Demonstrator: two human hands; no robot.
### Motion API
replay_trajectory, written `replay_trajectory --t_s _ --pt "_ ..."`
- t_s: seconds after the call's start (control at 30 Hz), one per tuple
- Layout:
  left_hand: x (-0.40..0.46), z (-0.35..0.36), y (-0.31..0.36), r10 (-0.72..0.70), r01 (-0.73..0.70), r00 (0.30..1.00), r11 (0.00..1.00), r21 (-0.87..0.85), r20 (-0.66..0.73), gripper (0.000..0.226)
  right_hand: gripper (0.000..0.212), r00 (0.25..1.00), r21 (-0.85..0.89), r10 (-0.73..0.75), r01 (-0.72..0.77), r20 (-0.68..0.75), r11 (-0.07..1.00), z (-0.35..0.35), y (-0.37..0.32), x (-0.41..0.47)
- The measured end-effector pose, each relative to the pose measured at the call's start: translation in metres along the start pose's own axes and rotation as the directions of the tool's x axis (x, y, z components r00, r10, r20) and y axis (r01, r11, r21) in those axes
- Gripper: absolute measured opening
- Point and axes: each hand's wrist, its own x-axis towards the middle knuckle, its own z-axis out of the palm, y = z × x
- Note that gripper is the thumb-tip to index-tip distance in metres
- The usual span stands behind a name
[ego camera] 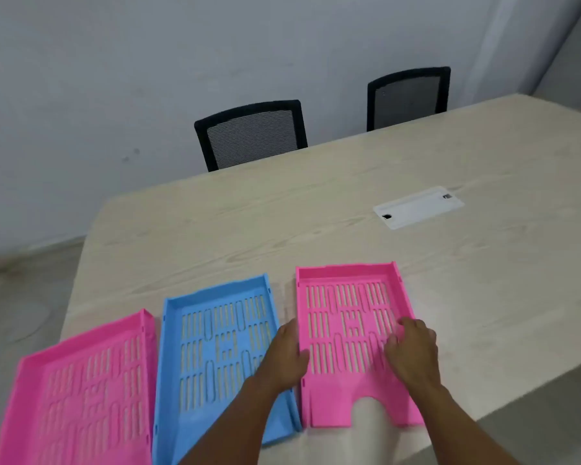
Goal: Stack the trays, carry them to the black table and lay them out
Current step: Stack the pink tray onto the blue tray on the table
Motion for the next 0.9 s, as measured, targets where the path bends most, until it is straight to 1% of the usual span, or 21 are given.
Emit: replay_trajectory --t_s 0.03,0.07,0.17,0.27,0.33,0.4,0.5,0.57,0.67,0.77,0.9 --pt "0.004 0.005 -0.005 0.018 -0.018 1.000 1.000 -0.010 -0.016 0.066 0.042 1.000 0.003 0.009 -0.009 -0.017 1.000 -0.001 0.003 -0.003" --pt "0.006 0.008 -0.008 0.007 -0.007 1.000 1.000 -0.013 0.001 0.071 0.043 0.999 0.006 0.017 -0.017 -0.044 1.000 -0.002 0.005 -0.006" --pt "0.009 0.020 -0.007 -0.113 0.116 0.991 0.992 -0.051 0.067 0.083 0.050 0.999 0.052 0.028 -0.026 -0.045 0.998 0.004 0.017 -0.014" --pt "0.003 0.023 0.015 -0.258 0.267 0.963 0.955 -0.128 0.083 0.092 0.058 0.995 0.152 0.103 -0.102 0.000 0.983 0.008 0.026 -0.016" --pt "0.007 0.028 0.016 -0.299 0.310 0.950 0.936 -0.166 0.091 0.088 0.057 0.990 0.174 0.142 -0.140 -0.003 0.975 0.008 0.029 -0.018" --pt "0.009 0.031 0.016 -0.313 0.322 0.947 0.925 -0.202 0.073 0.077 0.053 0.986 0.168 0.164 -0.157 -0.027 0.973 0.006 0.031 -0.018" --pt "0.007 0.032 0.017 -0.303 0.305 0.951 0.901 -0.309 0.058 0.054 0.039 0.984 0.103 0.157 -0.148 -0.085 0.984 -0.001 0.035 -0.014" --pt "0.008 0.031 0.019 -0.277 0.264 0.960 0.880 -0.394 0.023 0.050 0.025 0.981 0.060 0.159 -0.153 -0.108 0.986 -0.006 0.035 -0.010" --pt "0.008 0.025 0.027 -0.257 0.208 0.965 0.857 -0.471 -0.042 0.047 0.014 0.983 0.049 0.129 -0.124 -0.133 0.991 -0.015 0.028 -0.002" --pt "0.008 0.015 0.027 -0.246 0.161 0.962 0.864 -0.477 -0.121 0.041 0.011 0.981 0.076 0.099 -0.087 -0.167 0.993 -0.020 0.013 0.004" --pt "0.003 -0.004 0.012 -0.278 0.153 0.940 0.864 -0.479 -0.200 0.037 0.016 0.979 0.117 0.046 -0.023 -0.197 0.993 -0.017 -0.011 0.009"
